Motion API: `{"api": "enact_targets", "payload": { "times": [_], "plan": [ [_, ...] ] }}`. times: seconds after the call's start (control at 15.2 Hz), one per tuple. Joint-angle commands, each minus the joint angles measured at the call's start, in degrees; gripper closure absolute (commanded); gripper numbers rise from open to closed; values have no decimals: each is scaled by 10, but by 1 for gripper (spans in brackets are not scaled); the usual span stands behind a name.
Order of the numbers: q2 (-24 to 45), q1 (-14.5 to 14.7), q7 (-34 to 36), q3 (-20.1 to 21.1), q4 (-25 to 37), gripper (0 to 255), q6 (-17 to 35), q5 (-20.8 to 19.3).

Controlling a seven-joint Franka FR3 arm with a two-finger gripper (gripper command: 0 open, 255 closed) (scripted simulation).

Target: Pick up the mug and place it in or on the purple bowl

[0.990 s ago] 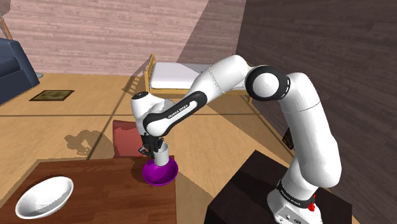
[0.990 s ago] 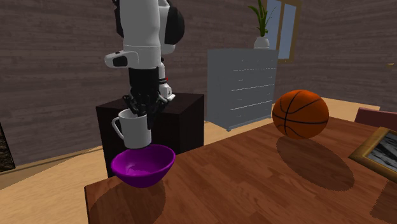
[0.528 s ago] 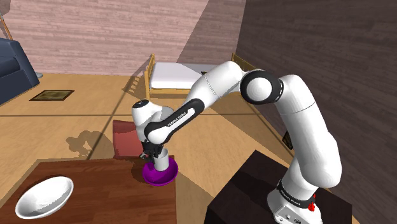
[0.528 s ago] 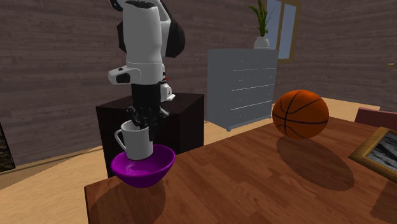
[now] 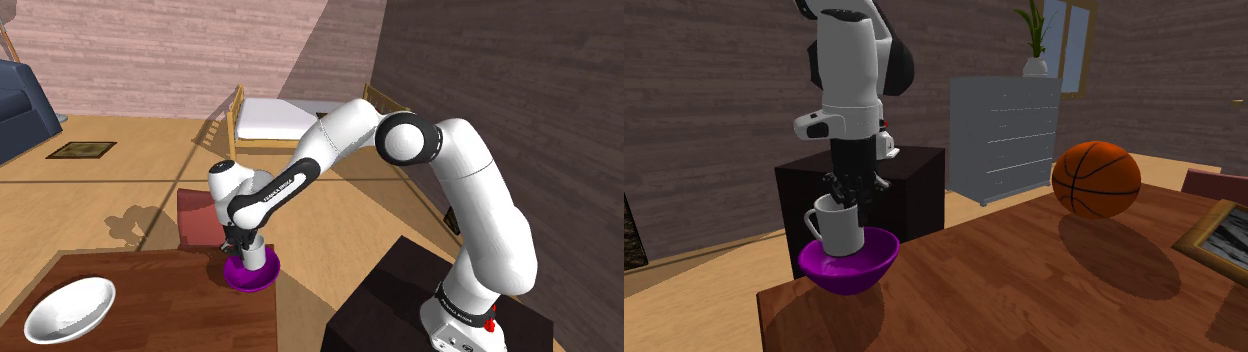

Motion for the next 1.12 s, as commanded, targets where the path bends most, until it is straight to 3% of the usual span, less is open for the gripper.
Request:
{"api": "enact_targets", "payload": {
  "times": [0.0, 0.33, 0.59, 1.06],
  "plan": [
    [0, 0, 0, 0, 0, 0, 0, 0],
    [0, 0, 0, 0, 0, 0, 0, 0],
    [-39, -5, -10, 14, 14, 0, -51, 17],
    [-39, -5, -10, 14, 14, 0, -51, 17]
  ]
}}
